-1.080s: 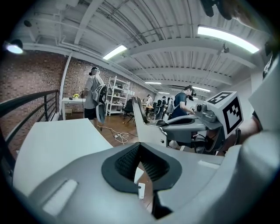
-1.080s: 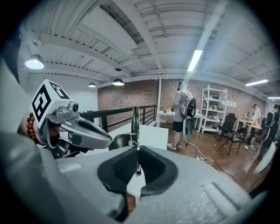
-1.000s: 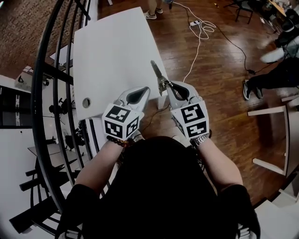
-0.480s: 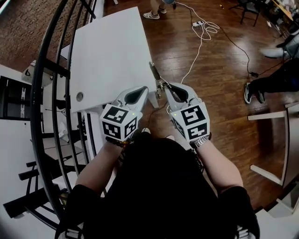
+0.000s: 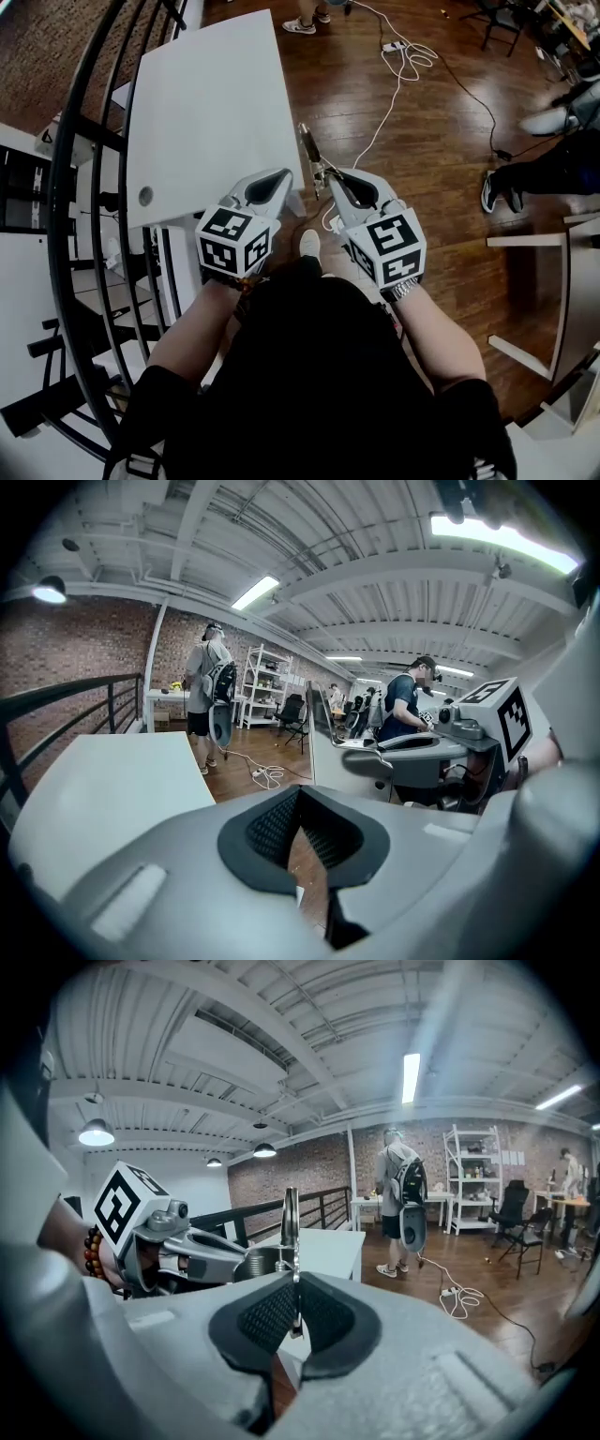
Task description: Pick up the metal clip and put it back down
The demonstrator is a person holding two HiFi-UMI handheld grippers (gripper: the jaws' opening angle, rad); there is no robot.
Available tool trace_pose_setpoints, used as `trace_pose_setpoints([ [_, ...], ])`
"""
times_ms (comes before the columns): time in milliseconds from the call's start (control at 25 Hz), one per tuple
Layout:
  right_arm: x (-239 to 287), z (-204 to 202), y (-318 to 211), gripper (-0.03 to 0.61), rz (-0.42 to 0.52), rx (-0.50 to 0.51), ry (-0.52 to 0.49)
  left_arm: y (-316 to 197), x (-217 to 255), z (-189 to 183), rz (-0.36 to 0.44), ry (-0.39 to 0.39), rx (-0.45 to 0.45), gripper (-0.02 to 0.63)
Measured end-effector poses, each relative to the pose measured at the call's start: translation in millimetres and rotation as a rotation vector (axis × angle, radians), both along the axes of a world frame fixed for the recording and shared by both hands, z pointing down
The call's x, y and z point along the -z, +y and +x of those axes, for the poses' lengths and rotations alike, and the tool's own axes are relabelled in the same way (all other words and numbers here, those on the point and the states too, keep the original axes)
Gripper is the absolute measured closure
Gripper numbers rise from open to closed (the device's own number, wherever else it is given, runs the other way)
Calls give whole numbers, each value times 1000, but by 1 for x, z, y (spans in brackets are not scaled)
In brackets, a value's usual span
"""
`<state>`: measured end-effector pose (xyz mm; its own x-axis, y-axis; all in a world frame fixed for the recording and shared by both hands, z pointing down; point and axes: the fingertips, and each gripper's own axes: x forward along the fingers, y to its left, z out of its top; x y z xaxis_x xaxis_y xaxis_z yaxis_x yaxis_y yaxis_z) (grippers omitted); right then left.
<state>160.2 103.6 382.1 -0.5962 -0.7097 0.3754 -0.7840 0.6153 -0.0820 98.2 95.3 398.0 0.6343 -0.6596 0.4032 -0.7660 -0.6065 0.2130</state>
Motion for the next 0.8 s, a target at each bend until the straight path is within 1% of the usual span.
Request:
trace_pose_setpoints([
  [240, 2, -2, -35, 584, -6, 39, 11, -36, -1, -2, 0, 20, 30, 597],
  [560, 0, -36, -94, 584, -21, 112, 20, -94, -5, -39, -7, 43, 110, 597],
  [800, 1, -57, -135, 584, -33, 140, 40, -131, -8, -55, -20, 62, 123, 597],
])
